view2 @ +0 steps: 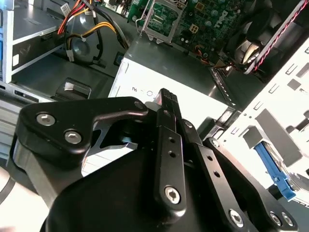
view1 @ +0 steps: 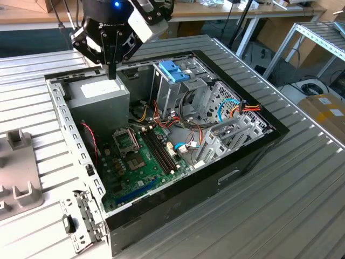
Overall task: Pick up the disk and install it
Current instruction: 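Reach for the disk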
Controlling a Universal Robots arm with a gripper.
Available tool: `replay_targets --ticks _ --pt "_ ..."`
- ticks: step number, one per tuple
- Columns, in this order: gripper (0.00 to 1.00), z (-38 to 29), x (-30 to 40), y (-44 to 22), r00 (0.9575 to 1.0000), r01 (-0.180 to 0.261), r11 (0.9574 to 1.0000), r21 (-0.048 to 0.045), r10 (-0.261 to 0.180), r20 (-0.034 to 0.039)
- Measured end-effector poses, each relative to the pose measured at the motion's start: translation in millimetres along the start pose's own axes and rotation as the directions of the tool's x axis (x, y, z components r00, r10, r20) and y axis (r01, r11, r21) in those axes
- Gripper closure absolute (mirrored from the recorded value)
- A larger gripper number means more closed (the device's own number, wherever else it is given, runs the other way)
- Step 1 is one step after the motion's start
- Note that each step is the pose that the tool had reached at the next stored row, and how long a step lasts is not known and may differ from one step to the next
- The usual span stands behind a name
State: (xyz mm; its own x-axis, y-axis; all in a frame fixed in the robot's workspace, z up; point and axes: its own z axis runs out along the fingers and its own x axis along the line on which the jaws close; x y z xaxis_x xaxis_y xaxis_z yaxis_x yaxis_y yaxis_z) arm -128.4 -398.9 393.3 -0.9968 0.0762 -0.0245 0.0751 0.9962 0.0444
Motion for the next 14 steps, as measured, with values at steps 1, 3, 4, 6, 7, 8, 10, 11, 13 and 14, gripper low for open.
replay_targets --ticks 1,3,4,6,7,8,10,11,13,14 --pt "0.9 0.0 0.8 -0.1 1.0 0.0 1.0 0.0 0.0 0.0" --pt "0.9 -0.1 2.0 -0.1 1.0 0.0 1.0 0.0 0.0 0.0" --pt "0.9 -0.1 2.5 -0.2 1.0 0.0 1.0 0.0 0.0 0.0" --pt "0.9 -0.1 3.8 -0.3 1.0 0.0 1.0 0.0 0.0 0.0" --pt "0.9 -0.1 4.5 -0.4 1.0 0.0 1.0 0.0 0.0 0.0" --pt "0.9 -0.2 5.6 -0.4 1.0 0.0 1.0 0.0 0.0 0.0" --pt "0.9 -0.2 8.0 -0.6 1.0 0.0 1.0 0.0 0.0 0.0" --pt "0.9 -0.2 8.7 -0.7 1.0 0.0 1.0 0.0 0.0 0.0" --pt "0.9 -0.3 9.8 -0.7 1.0 0.0 1.0 0.0 0.0 0.0" --pt "0.9 -0.3 10.1 -0.7 1.0 0.0 1.0 0.0 0.0 -0.0001"
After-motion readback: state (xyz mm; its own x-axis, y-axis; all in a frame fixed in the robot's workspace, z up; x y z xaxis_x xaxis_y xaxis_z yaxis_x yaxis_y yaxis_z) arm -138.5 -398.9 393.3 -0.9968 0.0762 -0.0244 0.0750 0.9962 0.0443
